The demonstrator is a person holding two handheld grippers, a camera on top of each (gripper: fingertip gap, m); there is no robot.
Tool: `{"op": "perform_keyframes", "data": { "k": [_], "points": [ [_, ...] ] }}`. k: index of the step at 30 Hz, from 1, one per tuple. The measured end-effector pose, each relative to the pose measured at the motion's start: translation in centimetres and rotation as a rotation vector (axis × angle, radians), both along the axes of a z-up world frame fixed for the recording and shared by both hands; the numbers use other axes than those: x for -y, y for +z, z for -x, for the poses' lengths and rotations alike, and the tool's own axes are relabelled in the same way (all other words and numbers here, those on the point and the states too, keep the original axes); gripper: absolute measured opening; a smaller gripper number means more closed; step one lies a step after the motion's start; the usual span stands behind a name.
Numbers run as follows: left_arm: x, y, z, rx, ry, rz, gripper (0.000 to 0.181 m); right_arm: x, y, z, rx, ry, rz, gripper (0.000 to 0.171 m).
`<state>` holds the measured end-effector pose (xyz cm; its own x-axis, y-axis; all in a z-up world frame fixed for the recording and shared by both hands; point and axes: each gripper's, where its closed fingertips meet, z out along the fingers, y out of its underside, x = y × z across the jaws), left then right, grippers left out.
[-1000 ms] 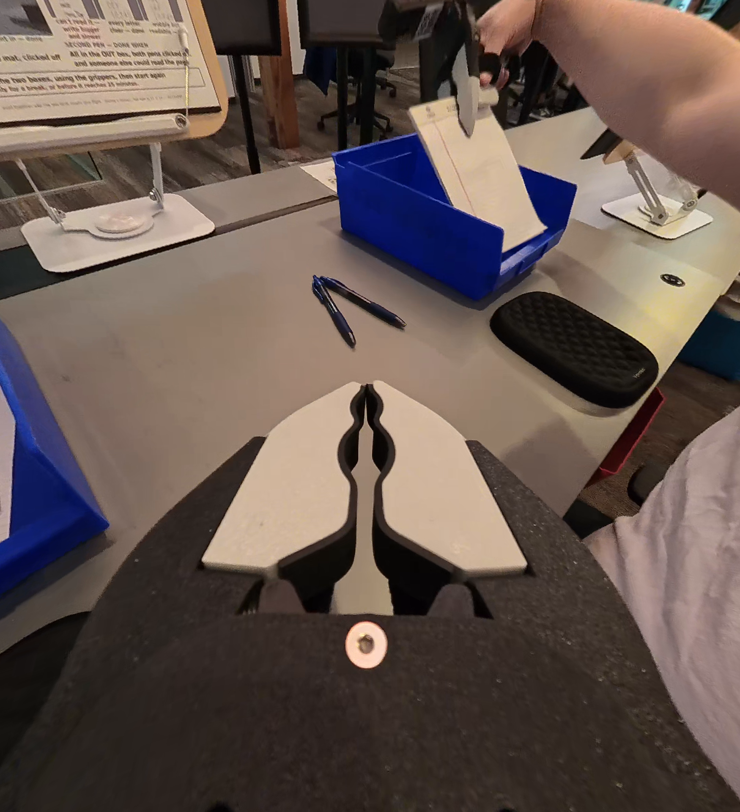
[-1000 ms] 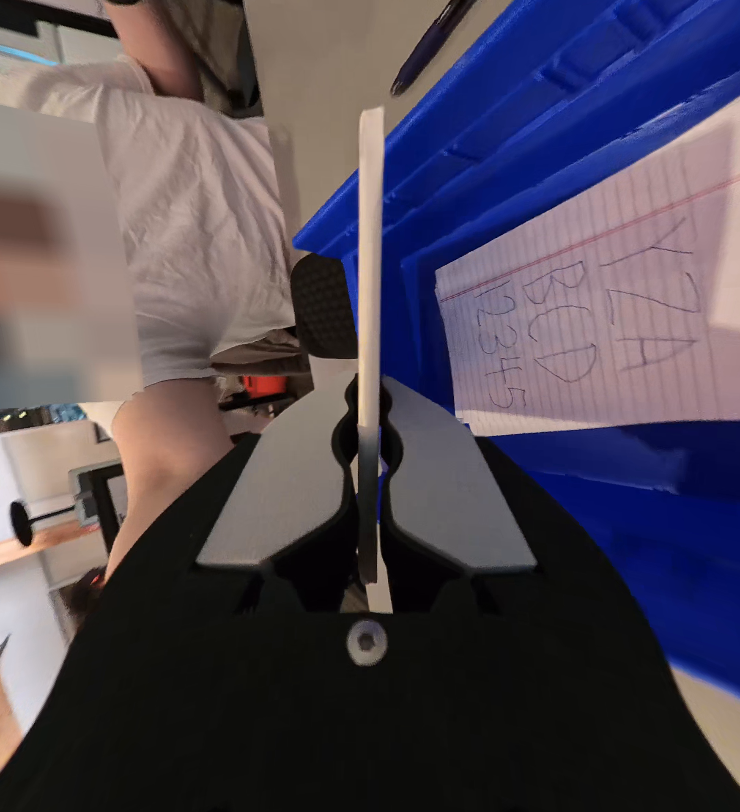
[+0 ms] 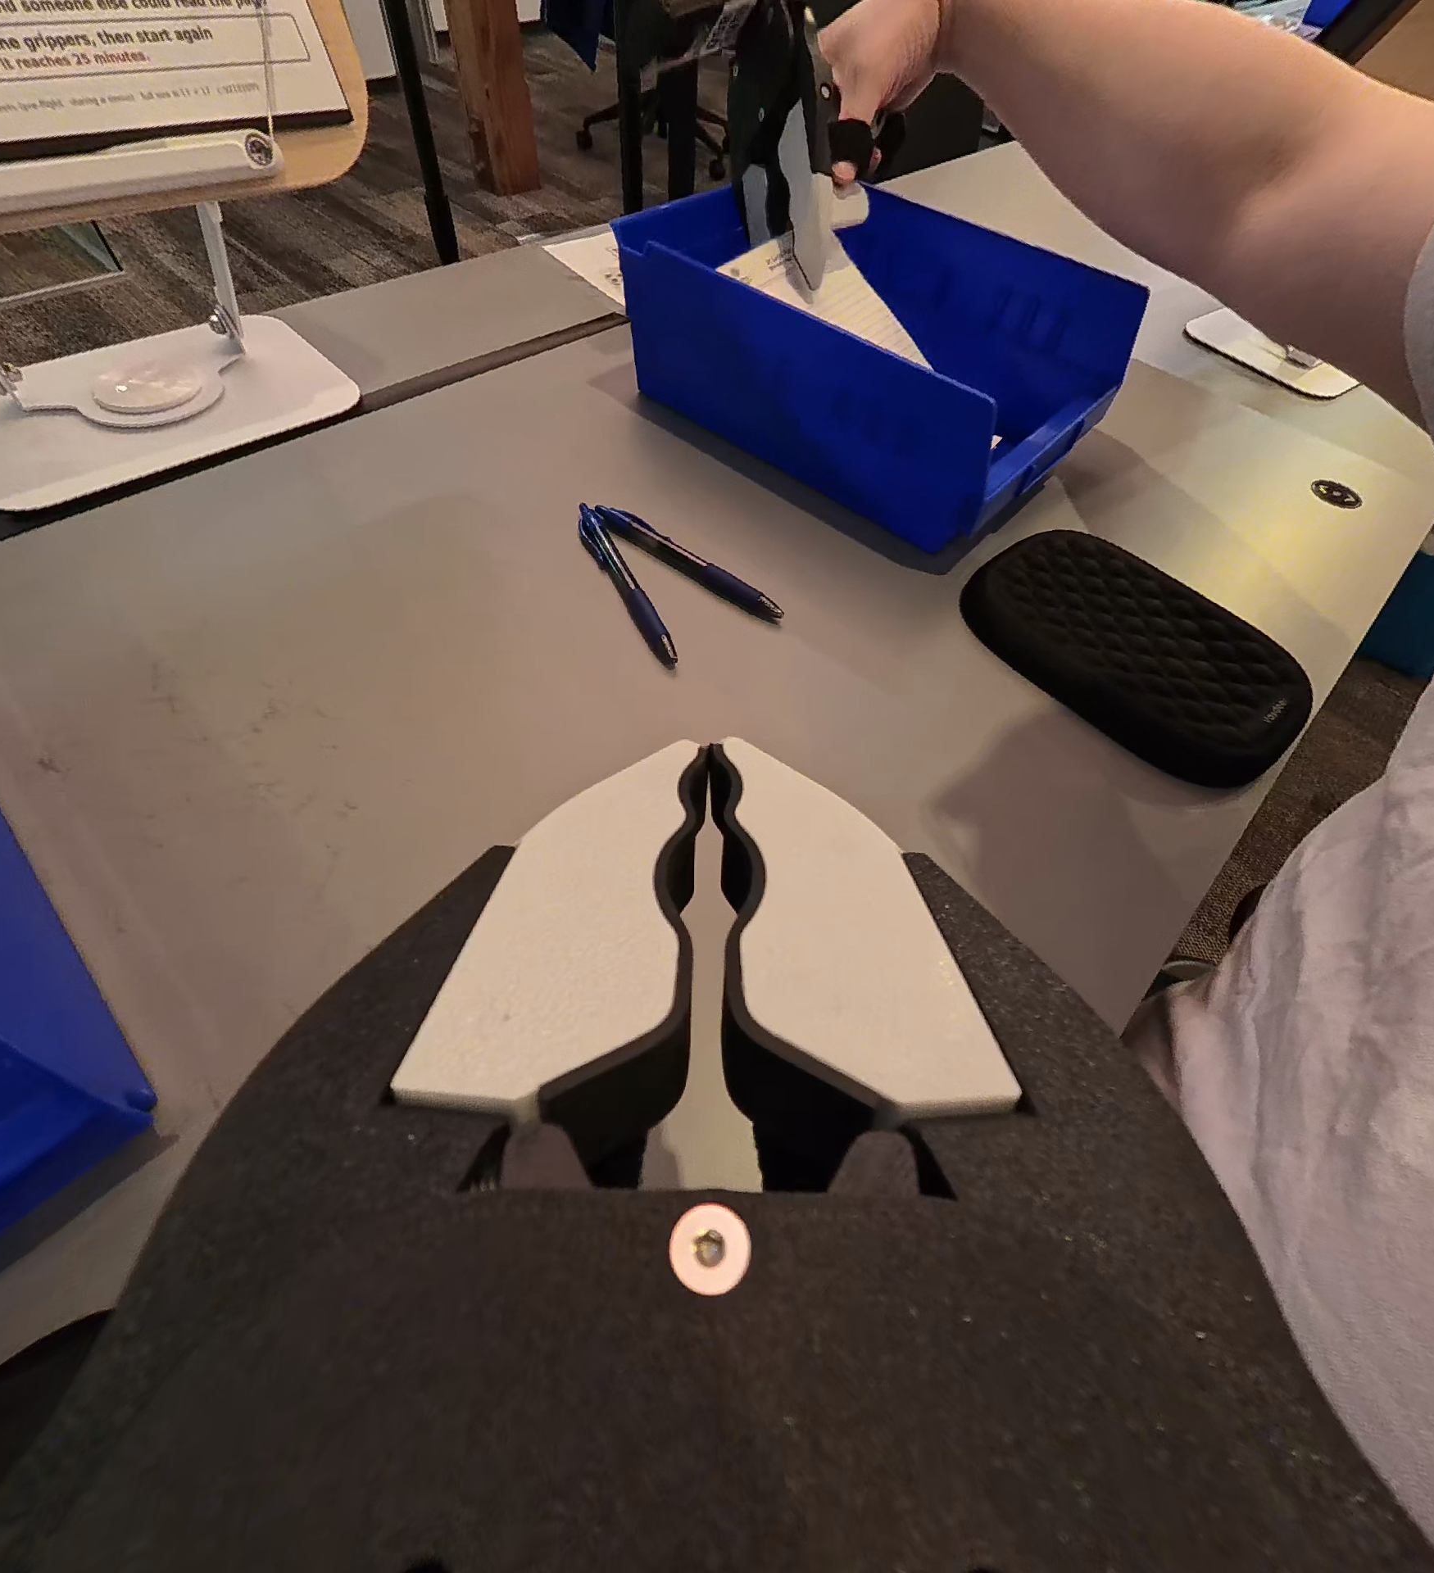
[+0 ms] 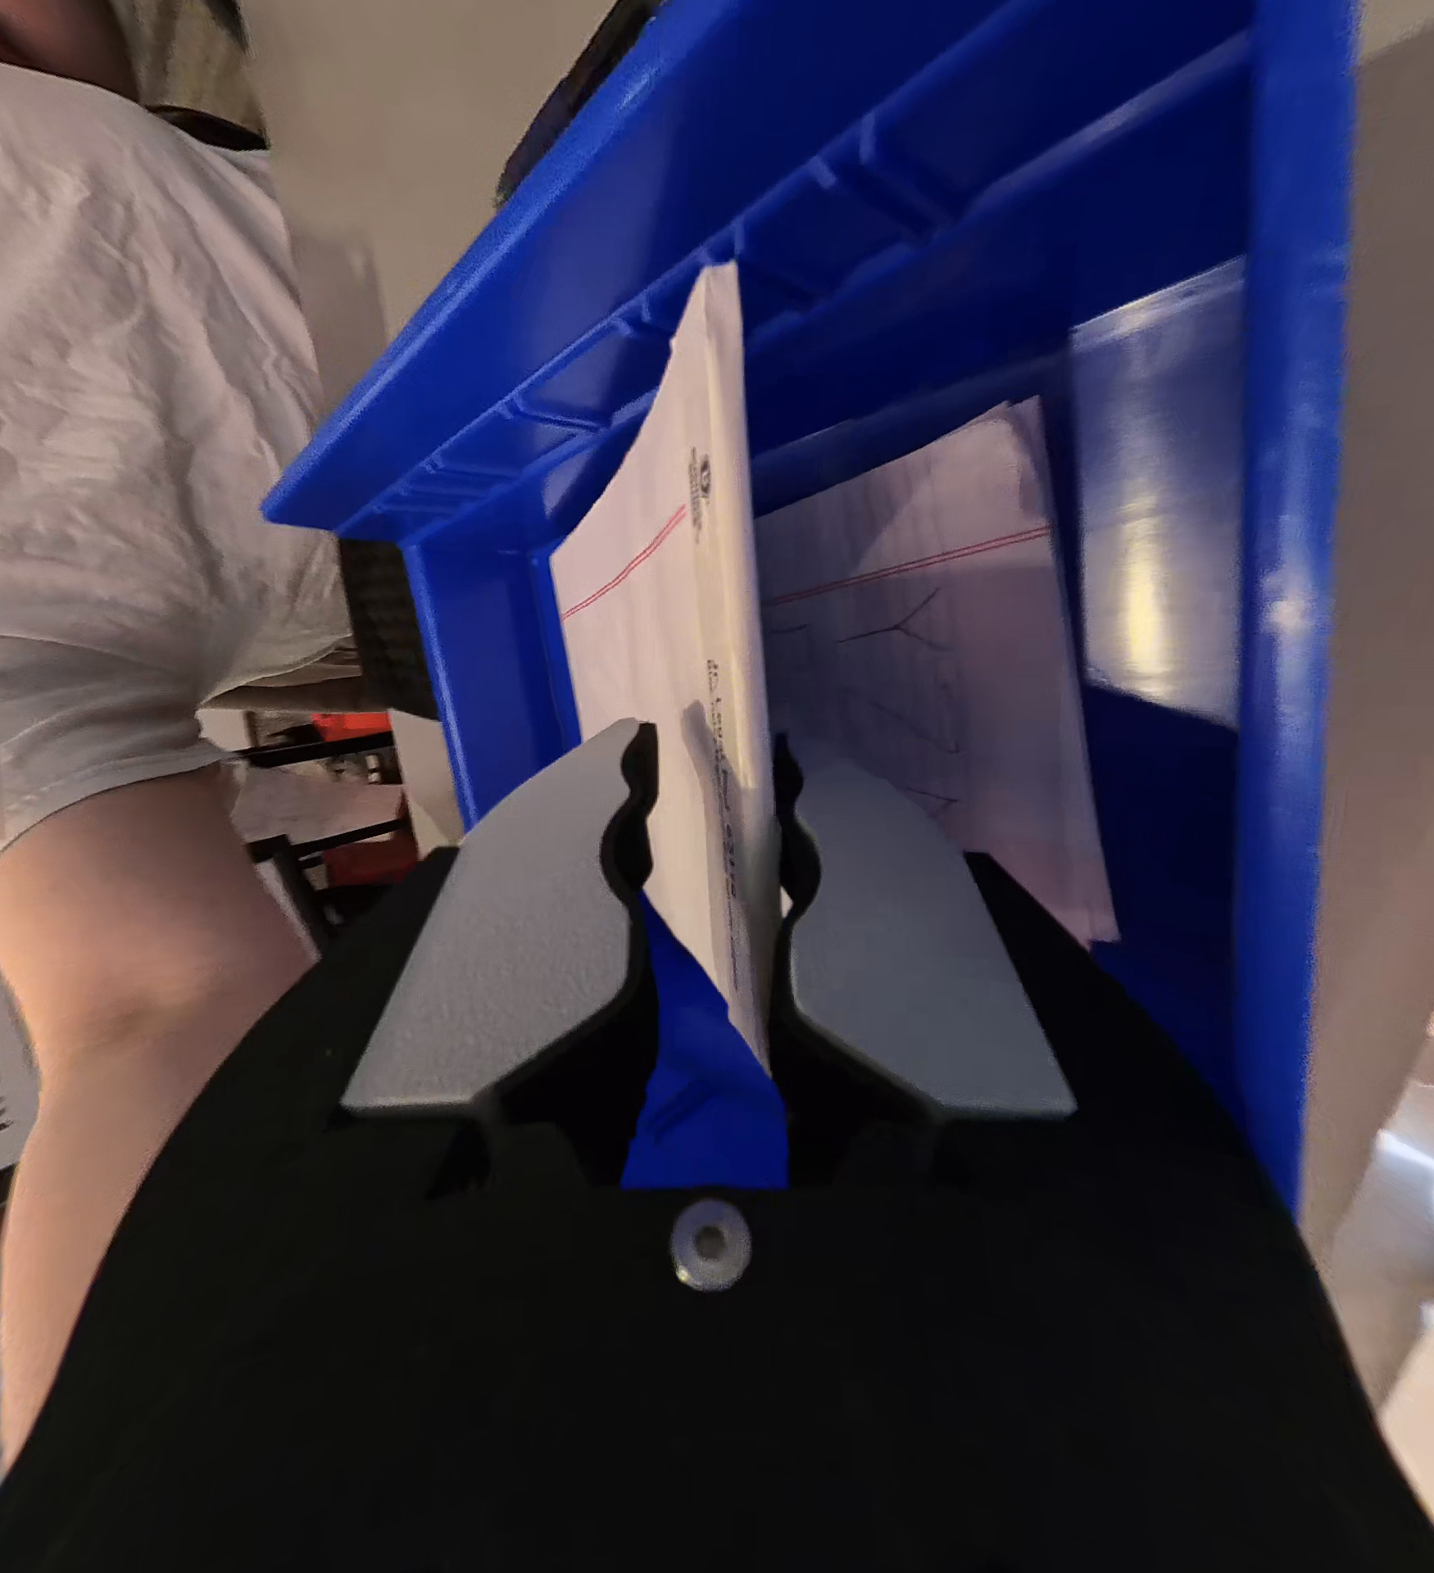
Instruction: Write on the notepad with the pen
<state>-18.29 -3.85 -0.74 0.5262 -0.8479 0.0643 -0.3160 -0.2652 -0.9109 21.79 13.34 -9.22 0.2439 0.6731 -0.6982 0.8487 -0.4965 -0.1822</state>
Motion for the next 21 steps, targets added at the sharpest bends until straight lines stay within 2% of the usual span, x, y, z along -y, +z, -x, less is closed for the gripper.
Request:
{"op": "perform_keyframes", "data": {
  "k": [6, 9, 13, 18, 20, 21],
  "points": [
    [0.4, 0.0, 0.0, 0.006, -0.005, -0.002, 0.000, -2.2, 0.6, -0.7, 0.065, -0.033, -0.248, 0.032],
    [0.4, 0.1, 0.3, 0.009, 0.001, -0.017, 0.000, -3.4, 2.9, -1.2, 0.115, -0.054, -0.411, 0.030],
    [0.1, 0.4, 1.0, 0.029, 0.018, -0.034, 0.000, -4.6, 10.4, -0.6, 0.107, -0.098, -0.773, 0.027],
    [-0.7, 0.0, 2.0, 0.002, 0.060, -0.091, 0.004, -2.5, 22.3, 3.7, -0.094, -0.198, -1.315, 0.038],
    [-1.5, -0.5, 2.0, -0.045, 0.079, -0.135, 0.007, -1.0, 24.4, 5.6, -0.183, -0.253, -1.448, 0.038],
    [-1.9, -0.8, 1.7, -0.066, 0.083, -0.155, 0.010, -0.1, 24.5, 6.7, -0.216, -0.277, -1.450, 0.038]
  ]
}}
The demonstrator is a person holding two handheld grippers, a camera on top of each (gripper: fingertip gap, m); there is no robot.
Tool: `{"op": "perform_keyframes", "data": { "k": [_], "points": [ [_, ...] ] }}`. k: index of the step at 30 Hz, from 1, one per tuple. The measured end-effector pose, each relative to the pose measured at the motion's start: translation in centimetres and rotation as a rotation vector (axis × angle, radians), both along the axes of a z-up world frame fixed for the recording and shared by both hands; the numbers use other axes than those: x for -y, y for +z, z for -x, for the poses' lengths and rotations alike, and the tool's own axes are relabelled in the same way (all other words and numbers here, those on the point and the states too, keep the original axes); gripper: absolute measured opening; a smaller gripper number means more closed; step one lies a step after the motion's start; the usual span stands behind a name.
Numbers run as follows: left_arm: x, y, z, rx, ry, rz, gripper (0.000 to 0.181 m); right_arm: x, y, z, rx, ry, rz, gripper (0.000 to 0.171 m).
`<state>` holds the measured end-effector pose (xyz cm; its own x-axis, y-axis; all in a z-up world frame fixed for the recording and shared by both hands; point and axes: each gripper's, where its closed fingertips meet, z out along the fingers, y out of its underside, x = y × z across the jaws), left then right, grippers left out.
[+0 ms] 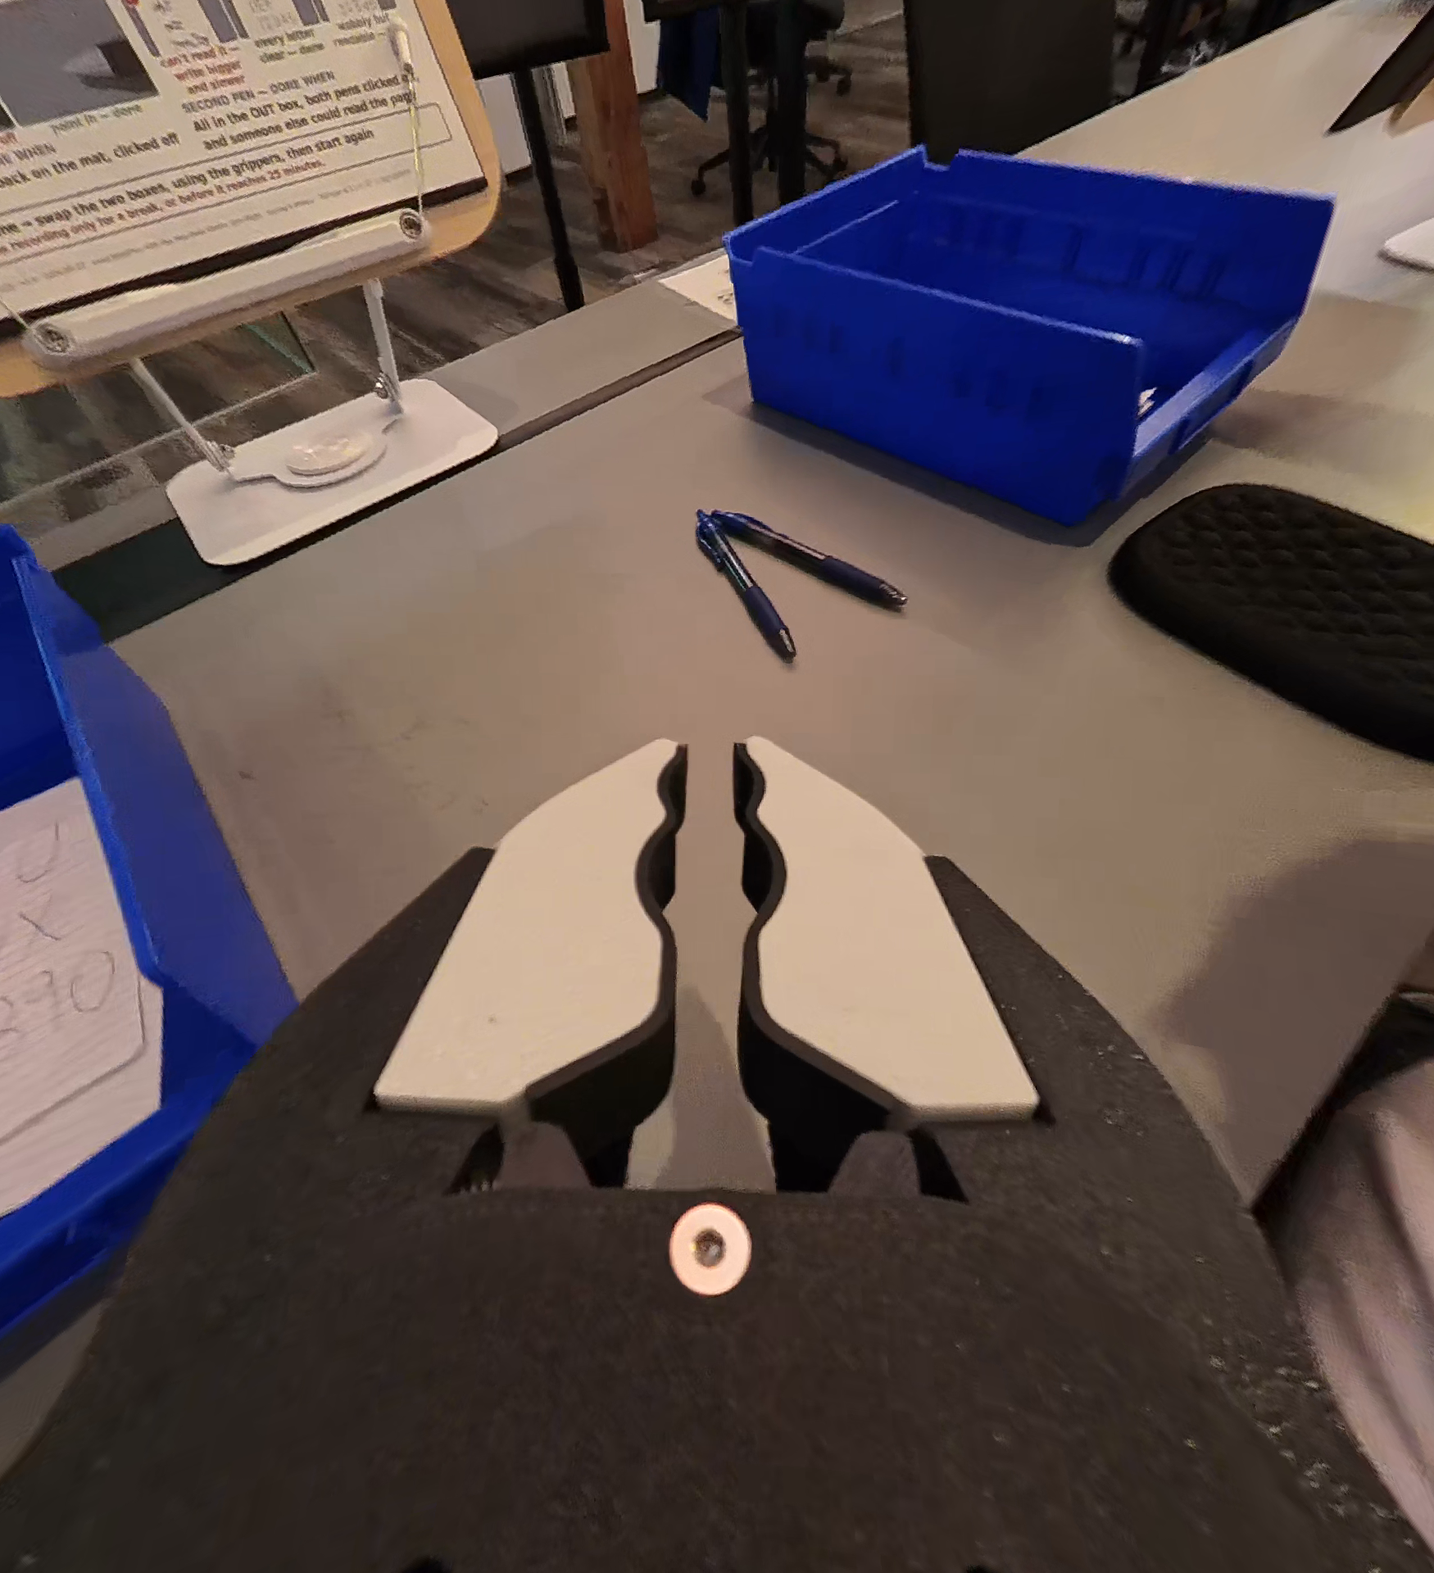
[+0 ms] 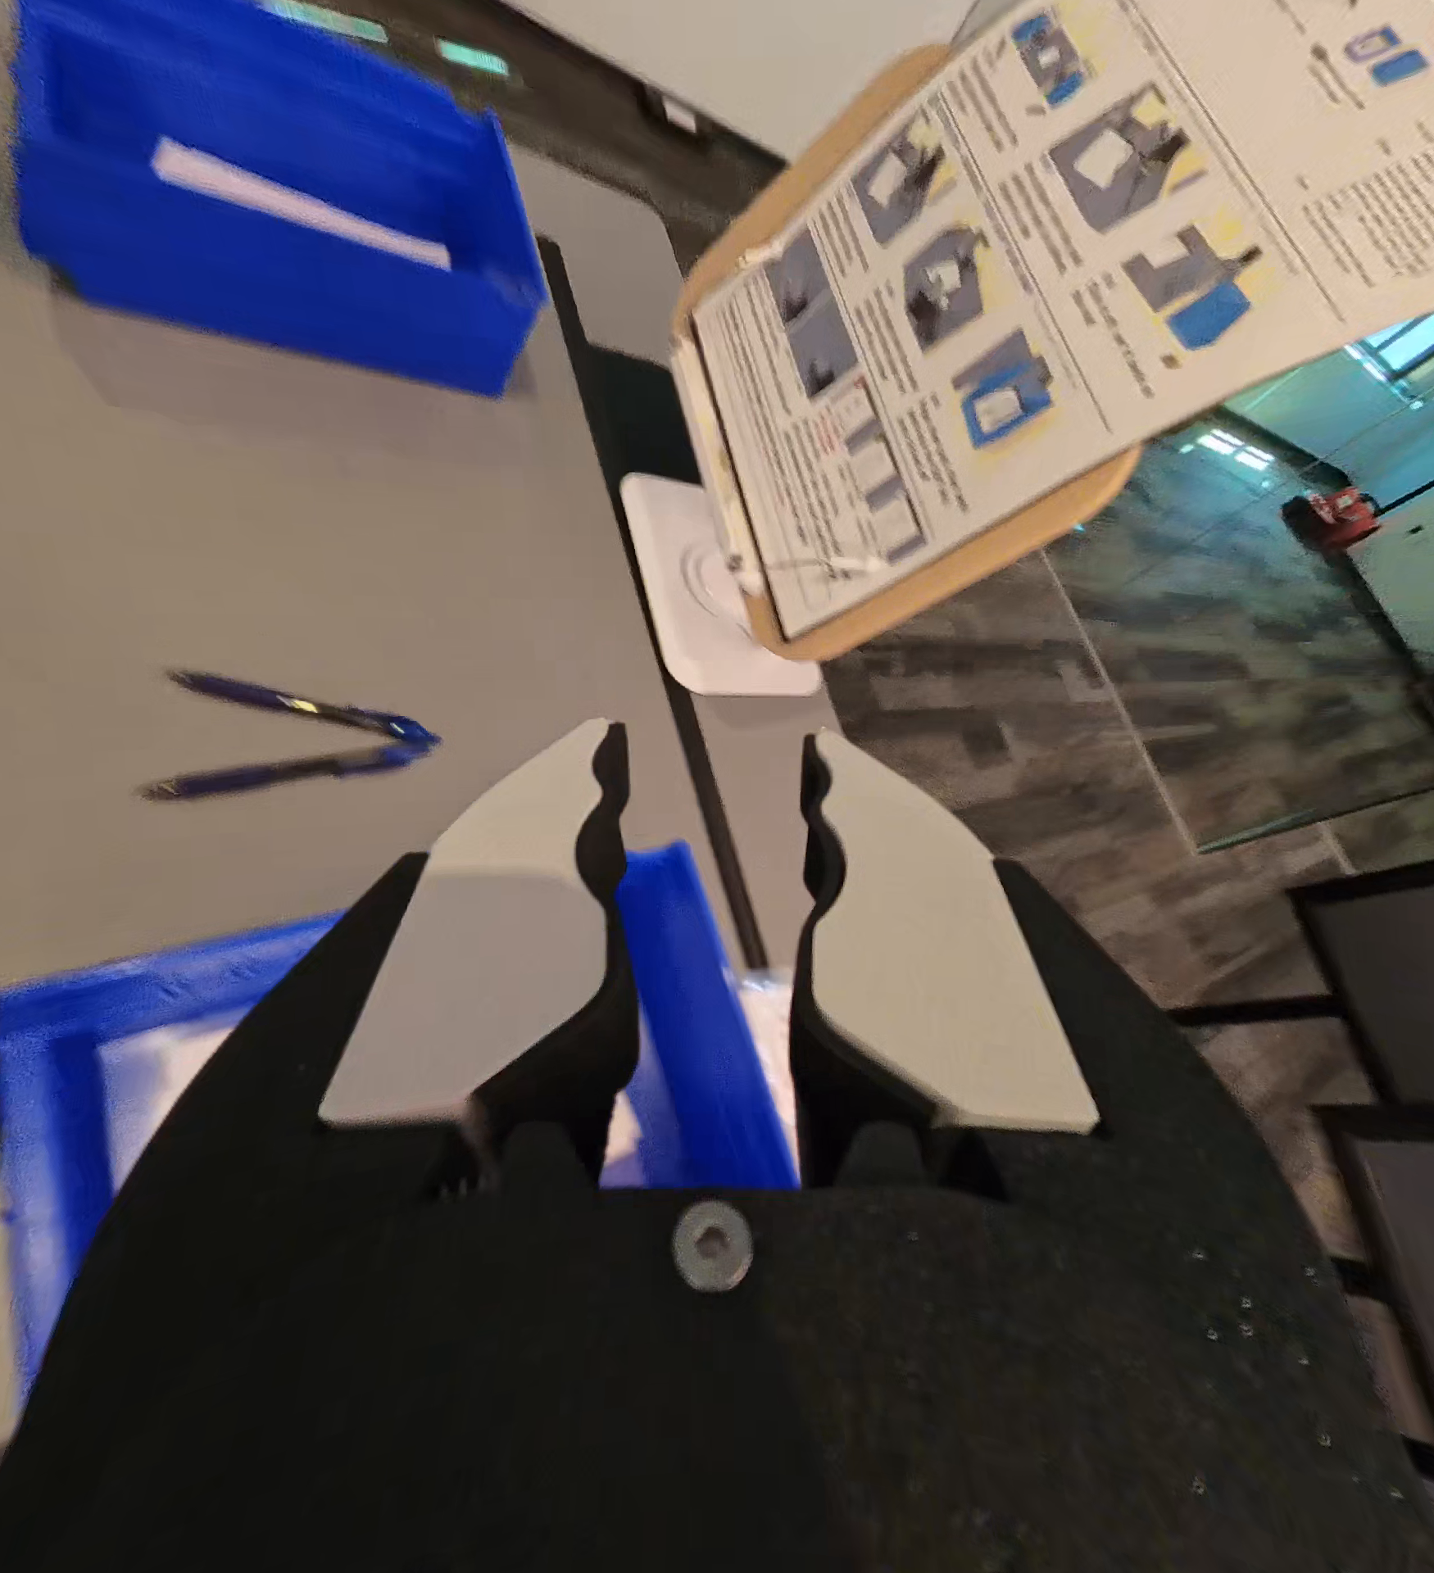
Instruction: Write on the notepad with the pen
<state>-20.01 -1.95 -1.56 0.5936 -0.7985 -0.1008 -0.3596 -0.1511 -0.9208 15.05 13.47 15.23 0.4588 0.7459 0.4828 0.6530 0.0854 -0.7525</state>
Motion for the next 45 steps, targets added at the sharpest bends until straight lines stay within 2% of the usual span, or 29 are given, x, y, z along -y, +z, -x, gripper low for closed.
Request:
{"op": "perform_keyframes", "data": {
  "k": [2, 3, 4, 6, 7, 9, 12, 18, 20, 22, 25, 32, 33, 34, 35, 40, 43, 45],
  "points": [
    [-0.8, -0.8, -1.4, -0.029, -0.011, -0.012, 0.018, 1.6, -1.2, 2.7, -0.092, -0.010, 0.091, 0.039],
    [-1.1, -1.2, -2.3, -0.036, -0.024, -0.012, 0.019, 2.2, -1.6, 4.2, -0.141, -0.015, 0.113, 0.033],
    [-1.6, -1.6, -3.3, -0.036, -0.035, -0.010, 0.019, 2.8, -1.9, 6.0, -0.199, -0.012, 0.101, 0.026],
    [-2.8, -2.6, -5.3, -0.045, -0.042, -0.009, 0.020, 4.4, -2.1, 9.7, -0.303, 0.004, 0.041, 0.023],
    [-3.5, -3.1, -6.0, -0.061, -0.035, -0.016, 0.020, 5.3, -2.4, 11.4, -0.339, 0.006, 0.026, 0.013],
    [-5.2, -4.0, -7.2, -0.101, -0.003, -0.036, 0.021, 7.0, -3.5, 14.5, -0.350, 0.009, 0.028, 0.000],
    [-7.3, -4.9, -8.4, -0.124, 0.034, -0.039, 0.021, 7.3, -6.8, 16.4, -0.289, -0.147, 0.046, 0.000],
    [-8.4, -6.0, -9.8, -0.117, 0.055, 0.033, 0.021, 5.8, -17.8, 15.6, -0.035, -0.497, 0.226, 0.000],
    [-8.4, -6.3, -10.0, -0.130, 0.061, 0.046, 0.021, 5.0, -20.9, 15.0, -0.037, -0.593, 0.328, 0.003],
    [-8.2, -6.4, -10.2, -0.127, 0.063, 0.061, 0.021, 4.3, -23.5, 14.7, -0.086, -0.674, 0.461, 0.013],
    [-7.7, -6.1, -10.6, -0.104, 0.057, 0.066, 0.021, 3.9, -26.2, 14.5, -0.096, -0.763, 0.606, 0.026],
    [-6.8, -6.7, -10.6, -0.092, 0.027, 0.094, 0.020, 4.1, -30.5, 14.3, -0.076, -0.858, 0.809, 0.032],
    [-6.8, -6.8, -10.5, -0.088, 0.025, 0.100, 0.020, 4.0, -30.9, 14.3, -0.070, -0.868, 0.815, 0.029],
    [-6.8, -6.8, -10.4, -0.084, 0.023, 0.105, 0.020, 3.8, -30.7, 14.2, -0.061, -0.869, 0.789, 0.015],
    [-6.7, -6.9, -10.3, -0.082, 0.022, 0.107, 0.020, 3.8, -30.8, 14.1, -0.037, -0.869, 0.785, 0.012],
    [-6.7, -6.8, -9.8, -0.070, 0.023, 0.107, 0.019, 3.6, -30.6, 13.6, 0.001, -0.873, 0.744, 0.010],
    [-6.6, -6.6, -9.3, -0.062, 0.029, 0.100, 0.019, 3.5, -28.1, 13.7, -0.085, -0.849, 0.705, 0.010],
    [-6.6, -6.4, -9.0, -0.055, 0.029, 0.104, 0.019, 3.6, -24.6, 14.3, -0.164, -0.789, 0.662, 0.011]
  ]
}}
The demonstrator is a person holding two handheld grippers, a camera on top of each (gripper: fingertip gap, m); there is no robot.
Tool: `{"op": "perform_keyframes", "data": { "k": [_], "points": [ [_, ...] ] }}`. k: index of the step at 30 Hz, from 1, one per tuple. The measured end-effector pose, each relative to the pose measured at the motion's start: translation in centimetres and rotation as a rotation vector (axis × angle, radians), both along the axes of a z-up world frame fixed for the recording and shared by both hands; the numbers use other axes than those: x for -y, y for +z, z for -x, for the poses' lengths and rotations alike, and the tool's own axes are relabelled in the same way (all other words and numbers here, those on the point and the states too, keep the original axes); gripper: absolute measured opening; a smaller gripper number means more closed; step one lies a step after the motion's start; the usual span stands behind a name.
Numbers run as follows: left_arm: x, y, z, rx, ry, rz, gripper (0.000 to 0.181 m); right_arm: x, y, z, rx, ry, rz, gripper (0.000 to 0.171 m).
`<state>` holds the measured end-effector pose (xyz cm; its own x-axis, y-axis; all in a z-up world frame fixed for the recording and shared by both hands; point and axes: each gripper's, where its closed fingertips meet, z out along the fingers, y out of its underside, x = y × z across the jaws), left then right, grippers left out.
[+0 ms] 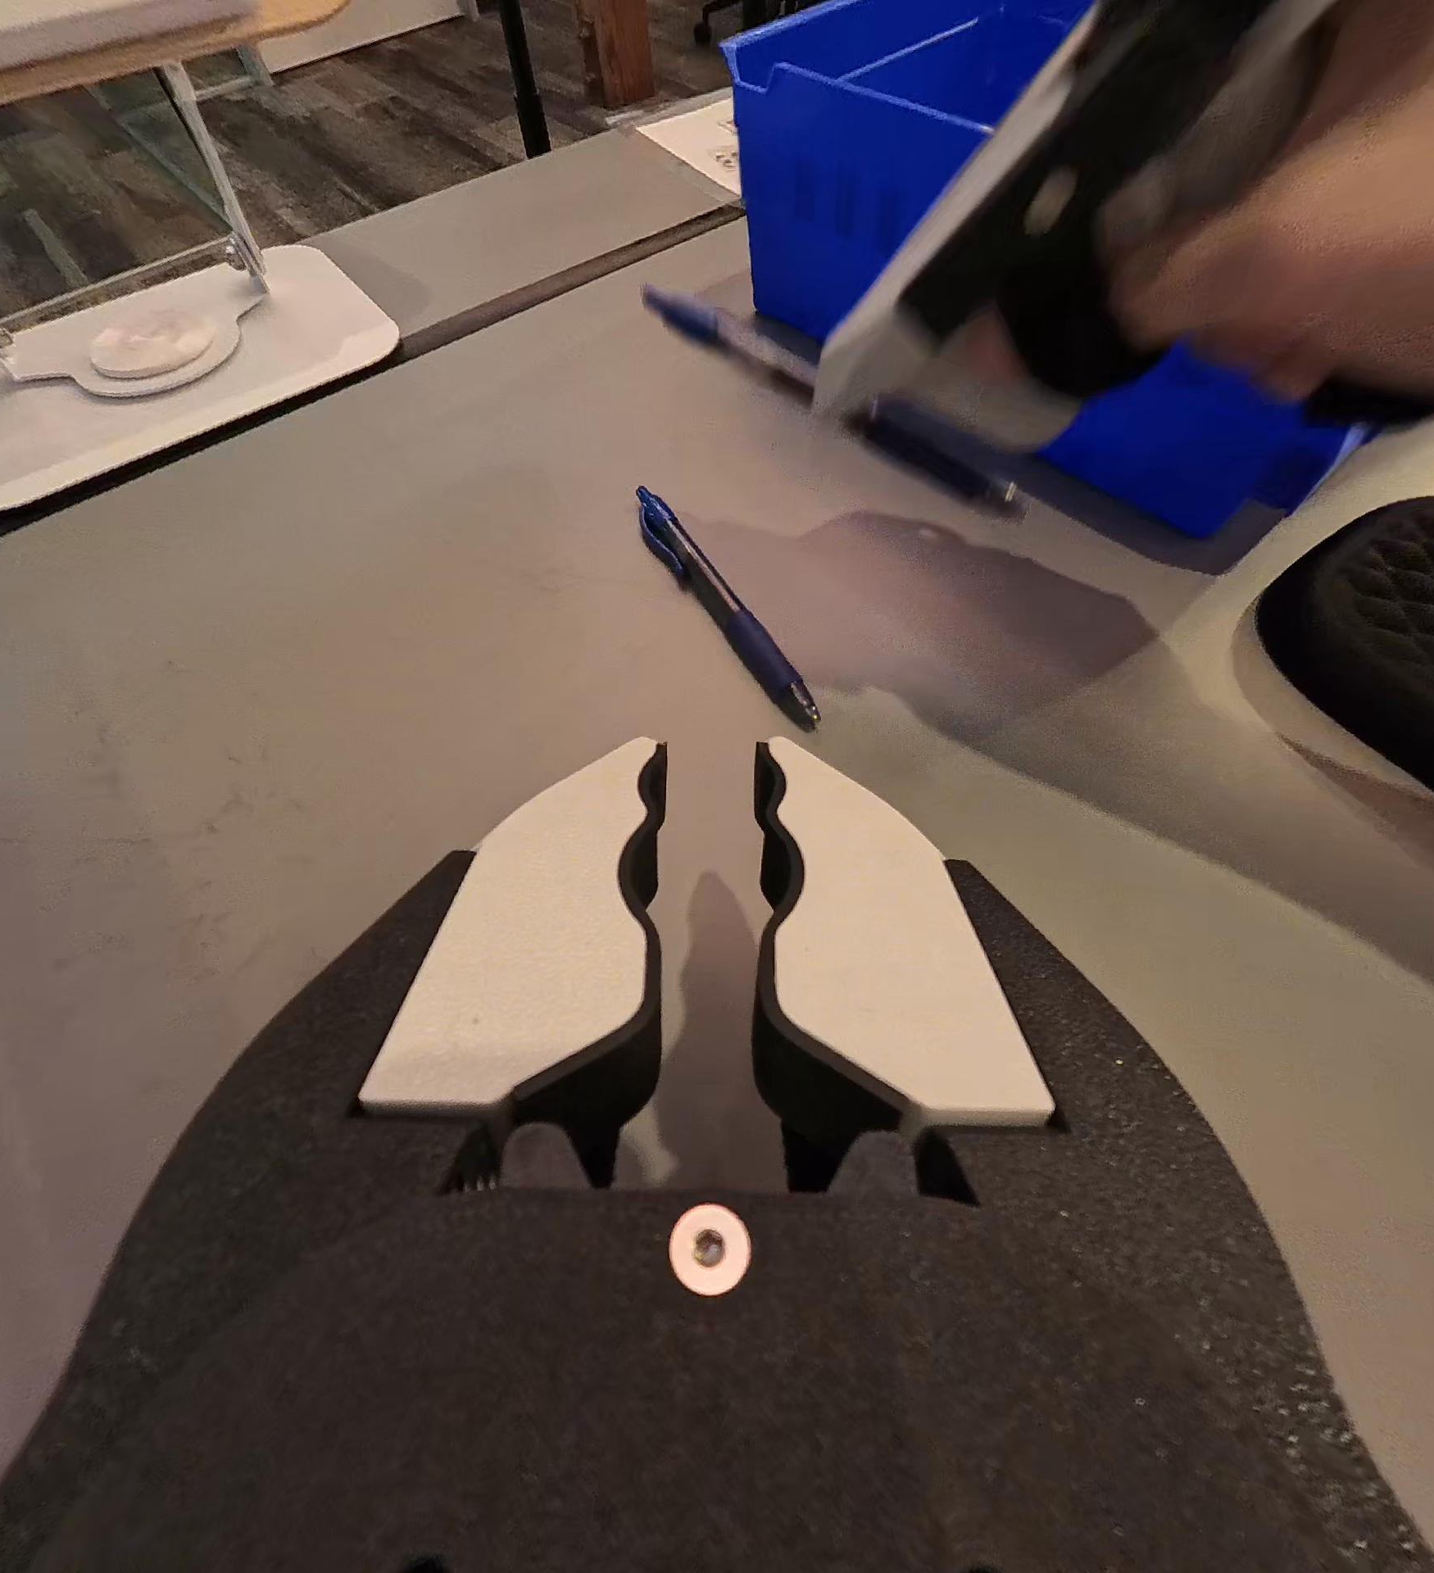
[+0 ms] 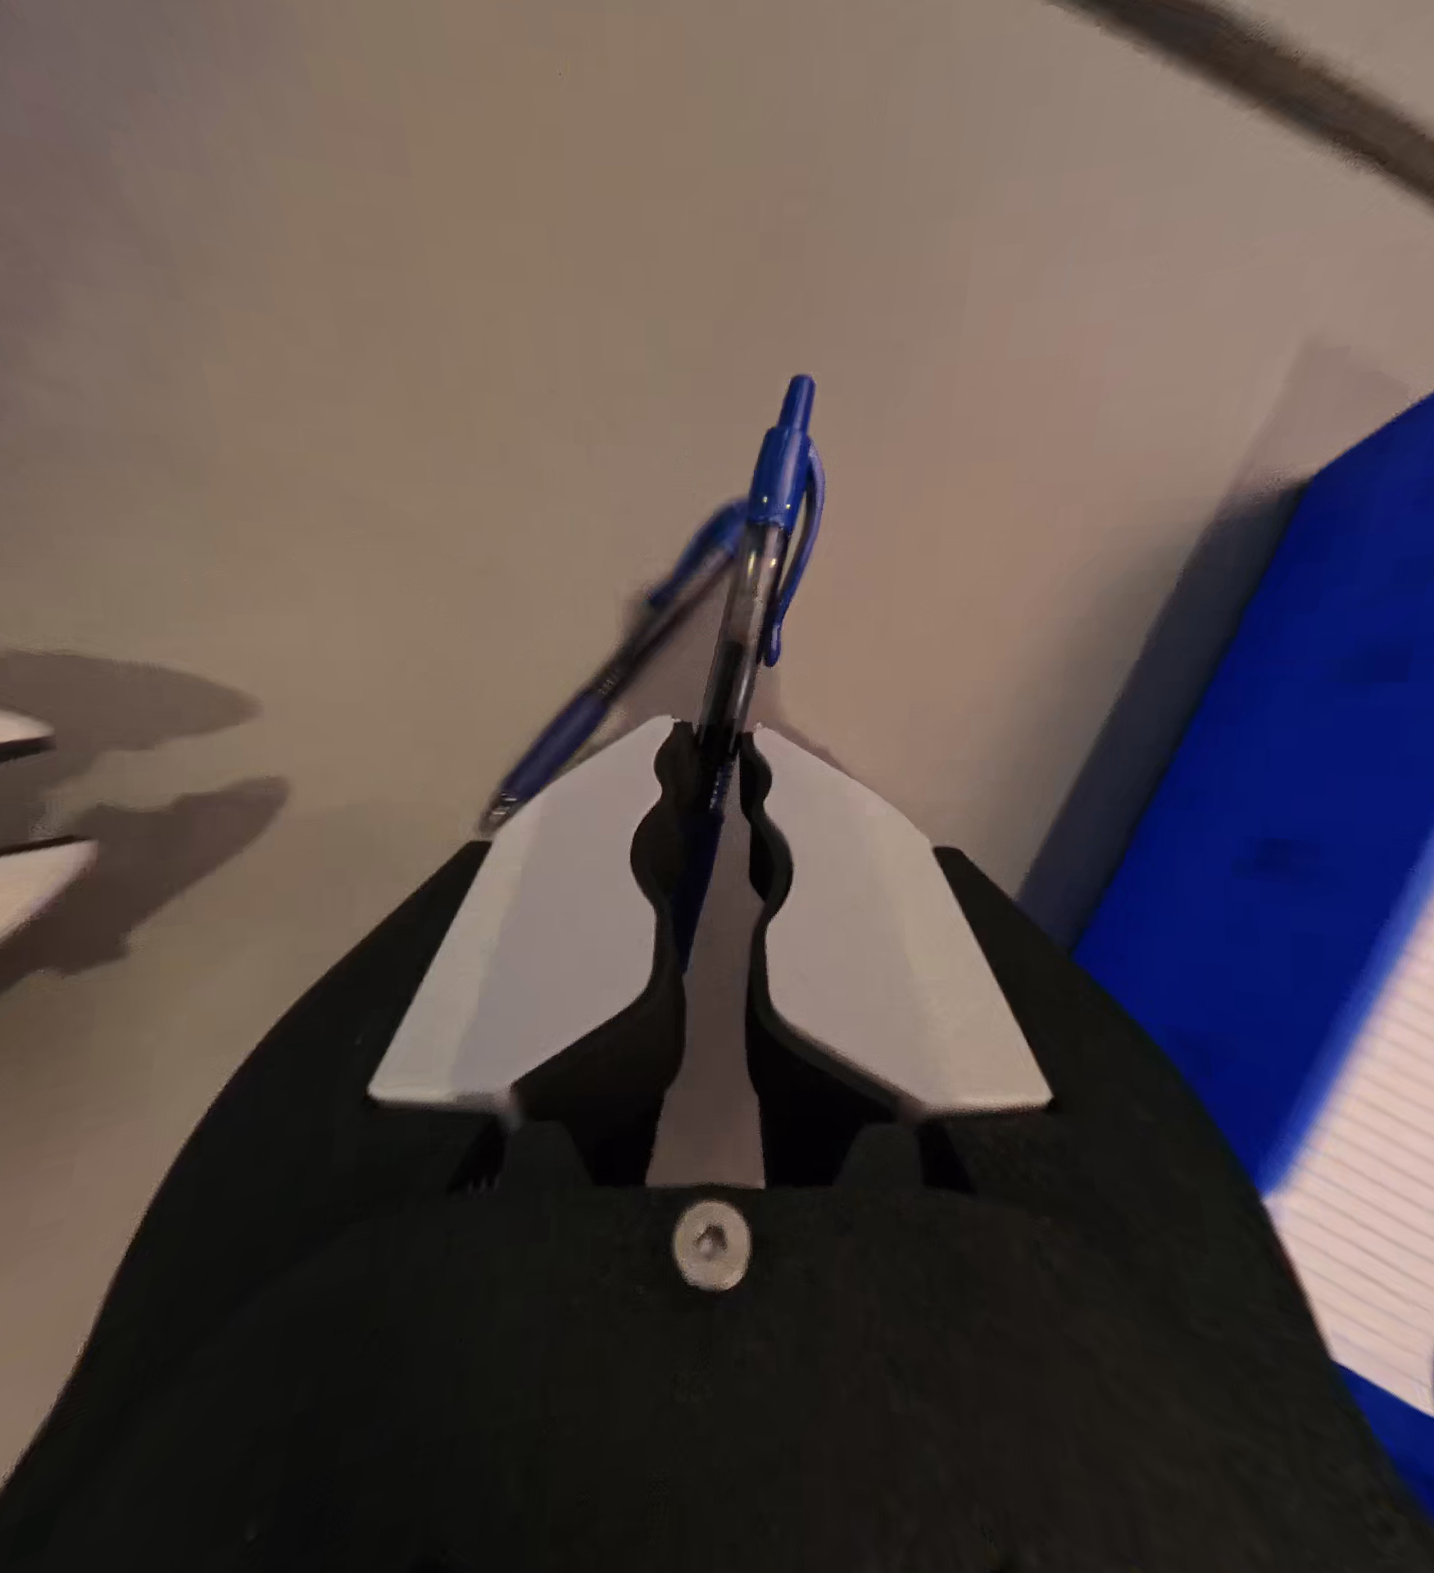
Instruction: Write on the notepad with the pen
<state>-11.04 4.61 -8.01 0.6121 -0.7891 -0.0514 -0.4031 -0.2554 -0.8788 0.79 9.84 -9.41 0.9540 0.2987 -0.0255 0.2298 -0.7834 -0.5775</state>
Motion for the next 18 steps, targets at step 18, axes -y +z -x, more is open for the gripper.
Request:
{"op": "perform_keyframes", "data": {
  "k": [18],
  "points": [
    [0.1, 2.4, 1.7, 0.023, 0.021, -0.031, 0.018, 2.9, -2.9, -22.7, -0.102, -0.283, 0.235, 0.011]
  ]
}}
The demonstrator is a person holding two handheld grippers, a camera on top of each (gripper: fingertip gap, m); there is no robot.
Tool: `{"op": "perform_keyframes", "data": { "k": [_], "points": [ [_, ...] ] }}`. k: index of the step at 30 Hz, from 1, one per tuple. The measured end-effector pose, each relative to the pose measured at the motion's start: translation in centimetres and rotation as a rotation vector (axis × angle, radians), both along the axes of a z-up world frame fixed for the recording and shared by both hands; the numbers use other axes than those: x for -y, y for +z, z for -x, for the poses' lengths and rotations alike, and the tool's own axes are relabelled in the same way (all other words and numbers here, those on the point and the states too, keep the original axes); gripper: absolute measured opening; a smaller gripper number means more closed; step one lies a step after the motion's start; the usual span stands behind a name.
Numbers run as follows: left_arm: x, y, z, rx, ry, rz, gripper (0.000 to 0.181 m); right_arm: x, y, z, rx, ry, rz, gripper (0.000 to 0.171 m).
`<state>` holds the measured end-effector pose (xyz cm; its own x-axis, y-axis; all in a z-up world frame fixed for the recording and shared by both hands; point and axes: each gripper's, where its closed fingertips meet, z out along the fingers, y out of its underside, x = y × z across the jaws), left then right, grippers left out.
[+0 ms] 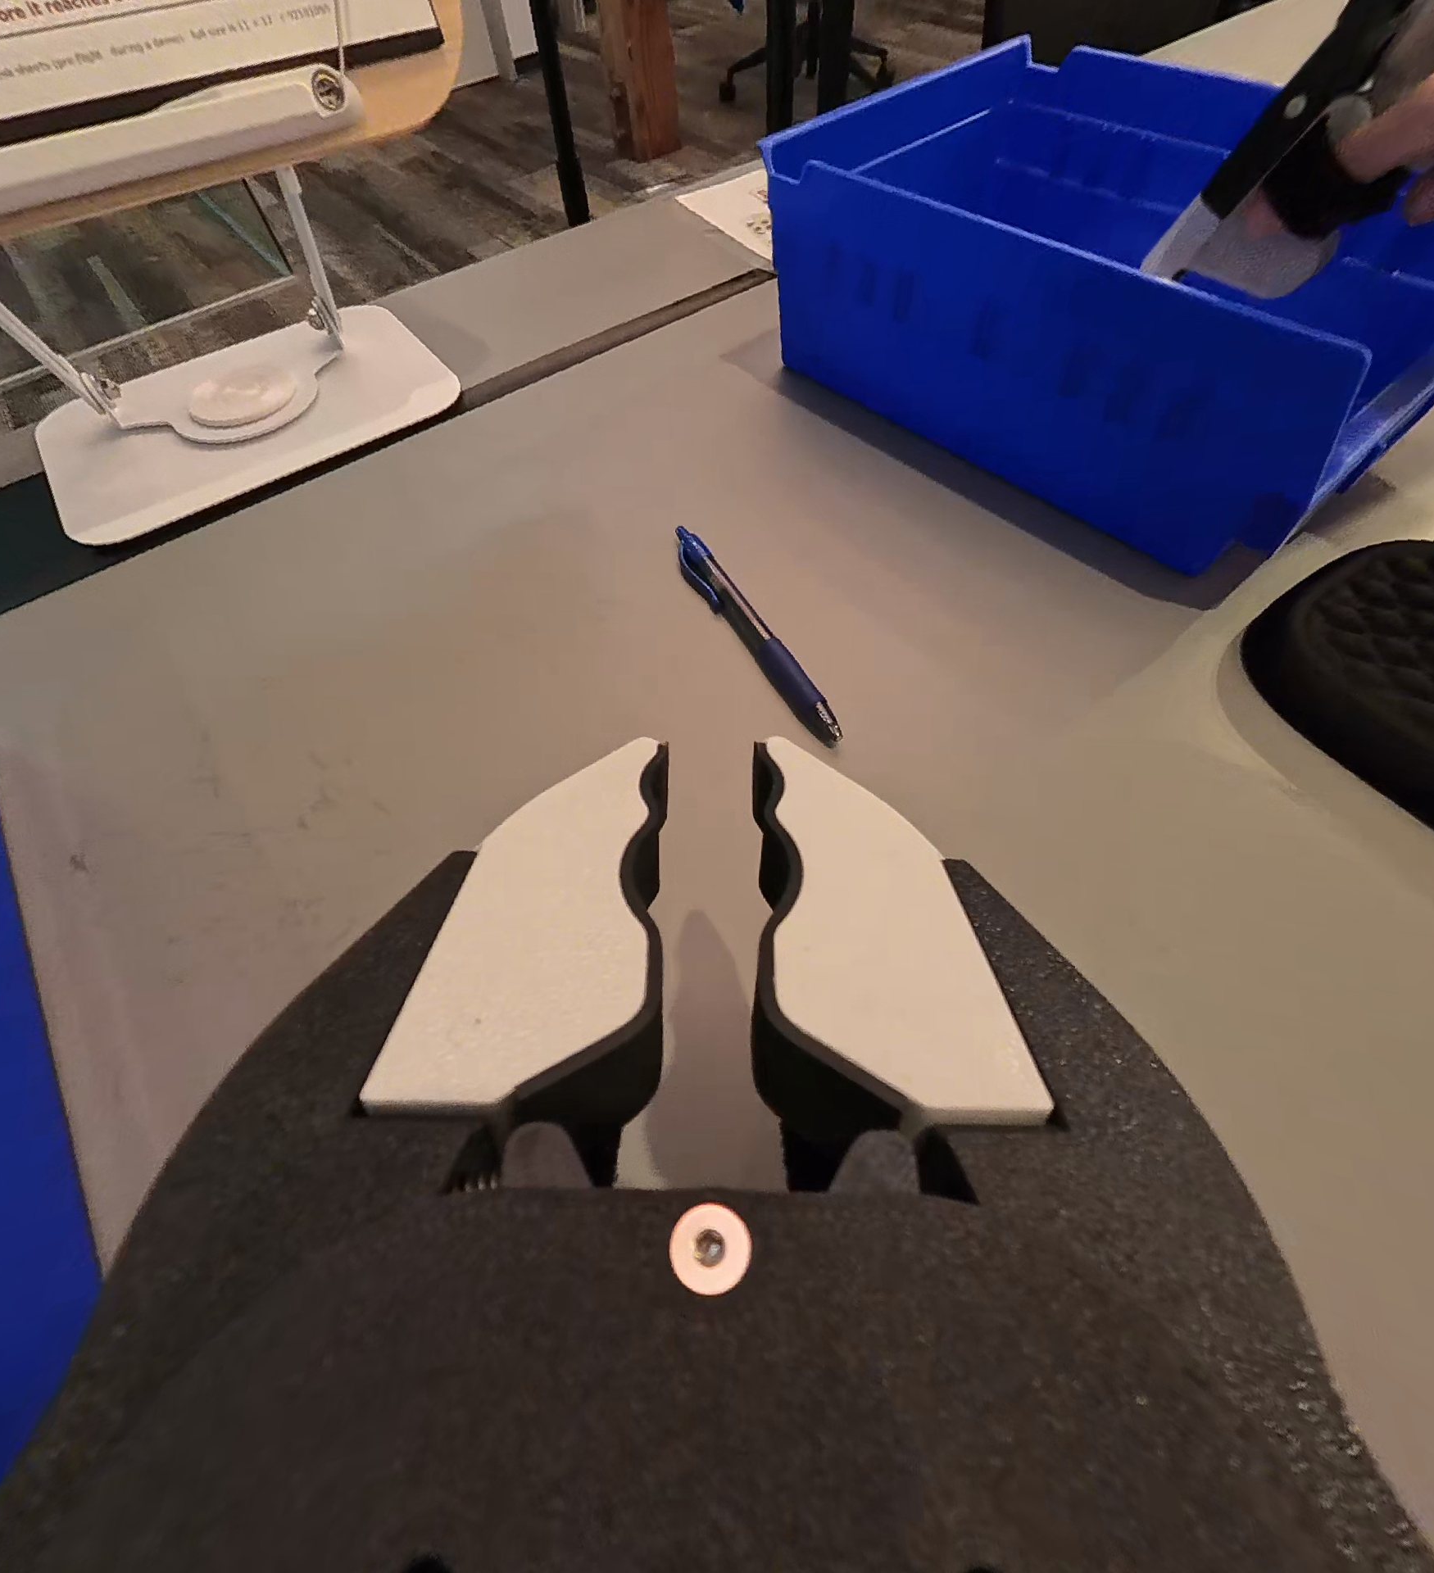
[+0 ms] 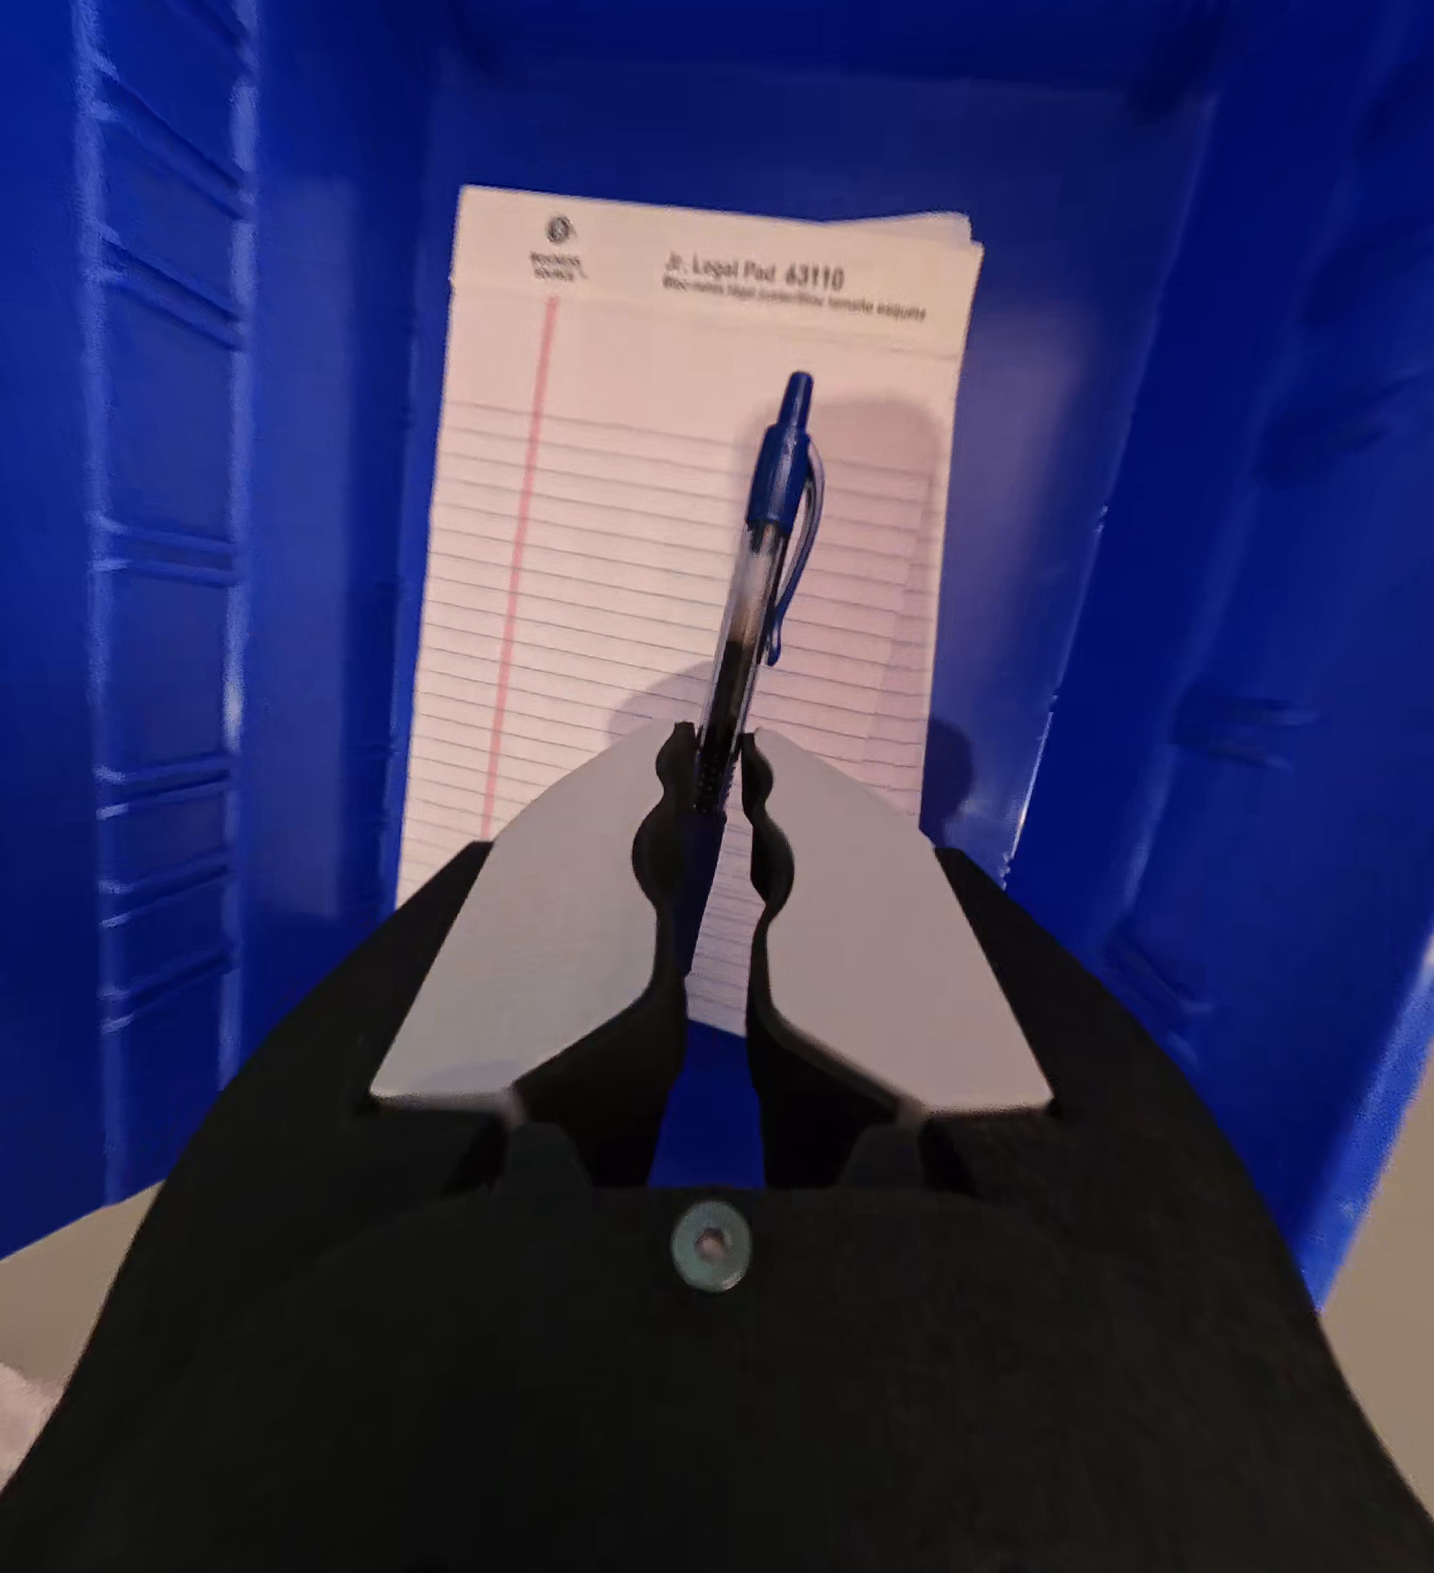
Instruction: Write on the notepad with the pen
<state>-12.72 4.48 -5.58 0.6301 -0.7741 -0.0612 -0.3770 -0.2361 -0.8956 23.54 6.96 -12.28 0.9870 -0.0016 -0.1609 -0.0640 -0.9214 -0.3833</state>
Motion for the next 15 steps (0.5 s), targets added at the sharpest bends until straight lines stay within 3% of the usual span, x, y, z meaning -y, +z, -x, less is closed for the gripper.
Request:
{"op": "perform_keyframes", "data": {
  "k": [11, 12, 15],
  "points": [
    [0.1, -0.6, -1.0, -0.016, -0.011, 0.012, 0.018, 0.3, -2.7, -1.1, 0.019, 0.009, 0.039, 0.011],
    [0.1, -0.6, -0.9, -0.017, -0.011, 0.012, 0.018, 0.2, -2.6, -1.3, 0.036, 0.017, 0.028, 0.019],
    [0.0, -0.3, -0.3, -0.012, 0.008, -0.007, 0.018, -0.1, 1.6, -1.9, 0.092, -0.025, -0.108, 0.028]
  ]
}}
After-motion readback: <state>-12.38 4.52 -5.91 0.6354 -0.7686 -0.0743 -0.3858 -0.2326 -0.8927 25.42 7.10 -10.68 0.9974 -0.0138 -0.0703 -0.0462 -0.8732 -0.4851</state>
